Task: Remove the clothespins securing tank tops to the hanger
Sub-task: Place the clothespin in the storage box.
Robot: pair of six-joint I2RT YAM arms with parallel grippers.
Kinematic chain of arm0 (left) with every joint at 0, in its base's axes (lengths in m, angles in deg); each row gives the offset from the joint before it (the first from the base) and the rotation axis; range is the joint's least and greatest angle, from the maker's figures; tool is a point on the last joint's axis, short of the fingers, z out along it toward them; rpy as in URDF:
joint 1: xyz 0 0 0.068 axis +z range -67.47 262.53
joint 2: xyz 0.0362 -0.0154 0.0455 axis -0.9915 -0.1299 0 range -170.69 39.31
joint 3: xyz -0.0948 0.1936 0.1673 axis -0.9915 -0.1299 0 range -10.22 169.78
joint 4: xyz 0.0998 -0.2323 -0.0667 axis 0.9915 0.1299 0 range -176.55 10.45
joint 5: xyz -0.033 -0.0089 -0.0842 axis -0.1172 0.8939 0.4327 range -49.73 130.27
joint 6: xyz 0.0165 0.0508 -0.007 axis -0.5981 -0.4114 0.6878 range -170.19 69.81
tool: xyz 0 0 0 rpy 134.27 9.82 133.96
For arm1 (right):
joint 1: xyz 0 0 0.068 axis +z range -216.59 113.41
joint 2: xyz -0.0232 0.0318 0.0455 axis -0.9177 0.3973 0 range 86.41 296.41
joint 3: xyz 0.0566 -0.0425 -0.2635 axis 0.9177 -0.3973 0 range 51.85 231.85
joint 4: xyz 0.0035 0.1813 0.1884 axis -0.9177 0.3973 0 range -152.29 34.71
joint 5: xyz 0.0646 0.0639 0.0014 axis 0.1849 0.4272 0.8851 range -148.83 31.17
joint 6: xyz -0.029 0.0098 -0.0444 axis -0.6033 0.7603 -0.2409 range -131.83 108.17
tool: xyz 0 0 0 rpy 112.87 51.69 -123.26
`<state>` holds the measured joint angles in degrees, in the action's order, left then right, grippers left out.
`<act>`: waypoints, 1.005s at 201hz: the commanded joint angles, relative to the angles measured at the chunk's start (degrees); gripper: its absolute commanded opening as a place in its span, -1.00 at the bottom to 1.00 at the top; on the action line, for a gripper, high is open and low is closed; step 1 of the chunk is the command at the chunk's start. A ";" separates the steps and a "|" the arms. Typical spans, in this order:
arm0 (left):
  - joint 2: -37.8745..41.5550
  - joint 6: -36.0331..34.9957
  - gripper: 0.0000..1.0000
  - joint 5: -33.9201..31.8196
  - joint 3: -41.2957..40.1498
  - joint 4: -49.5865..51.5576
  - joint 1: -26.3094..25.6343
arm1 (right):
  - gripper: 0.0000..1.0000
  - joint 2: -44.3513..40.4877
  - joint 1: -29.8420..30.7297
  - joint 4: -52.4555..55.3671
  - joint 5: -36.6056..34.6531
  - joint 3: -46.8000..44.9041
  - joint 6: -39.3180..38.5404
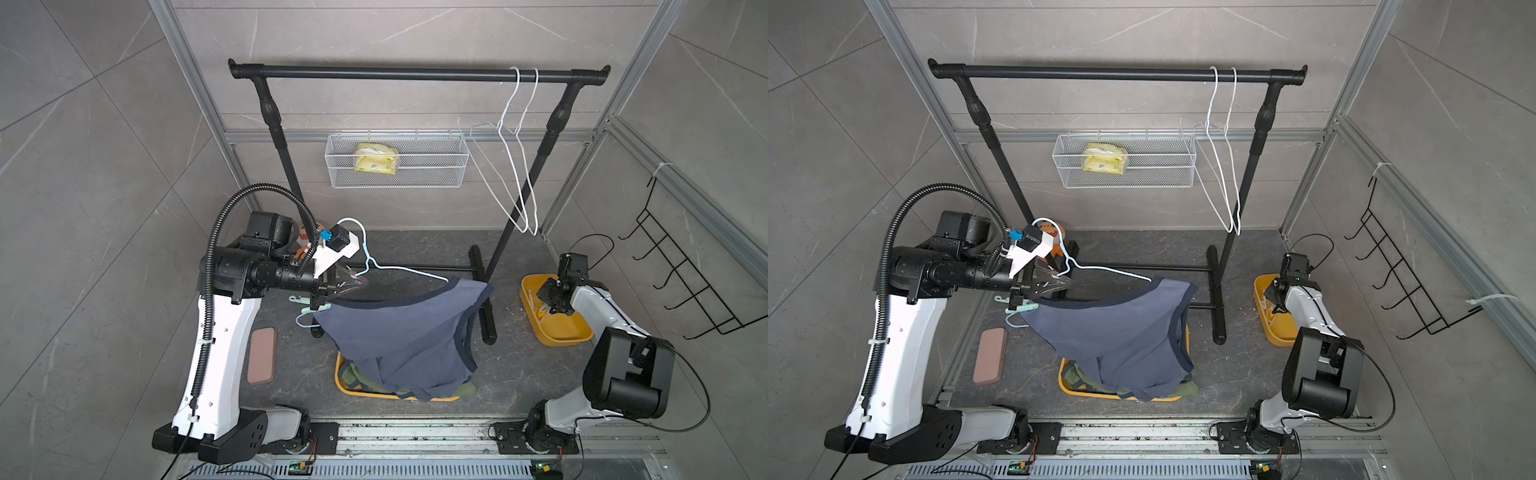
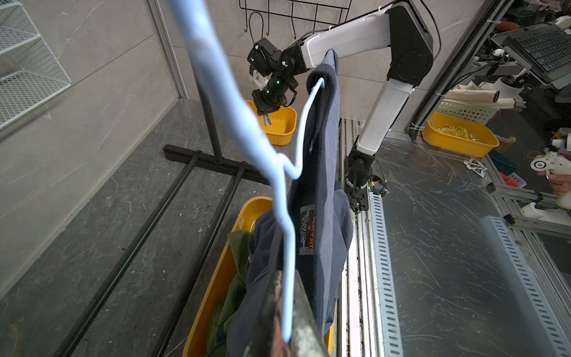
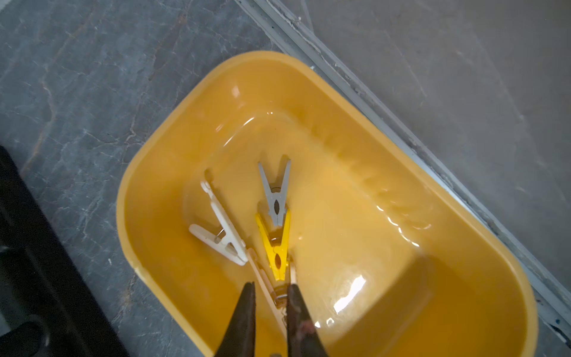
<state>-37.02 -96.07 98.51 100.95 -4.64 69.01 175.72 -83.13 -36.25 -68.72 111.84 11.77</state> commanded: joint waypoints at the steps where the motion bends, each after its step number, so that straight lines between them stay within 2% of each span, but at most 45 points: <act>1: -0.30 0.09 -1.00 3.54 0.05 -1.68 -0.10 | -0.84 2.03 -0.05 -1.76 -1.76 -0.75 0.97; 49: 0.09 0.14 -1.00 4.07 -0.94 -2.14 -0.30 | -0.50 4.80 -0.16 -1.37 -1.30 -1.01 1.63; 148: 1.10 0.07 -1.00 3.64 -1.76 -2.28 -0.80 | -0.13 4.83 -0.33 0.85 -0.53 1.45 1.80; 172: 1.02 -0.04 -1.00 3.54 -1.76 -2.37 -0.82 | -0.17 -0.69 -0.40 0.58 2.29 -0.02 2.35; 202: 0.01 0.34 -1.00 3.30 -0.68 -2.28 -1.18 | -0.31 -15.23 0.00 4.48 8.51 -2.34 2.41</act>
<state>-37.00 -96.05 98.99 98.88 -5.91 68.27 173.14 -83.28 -35.71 -65.60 110.77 13.32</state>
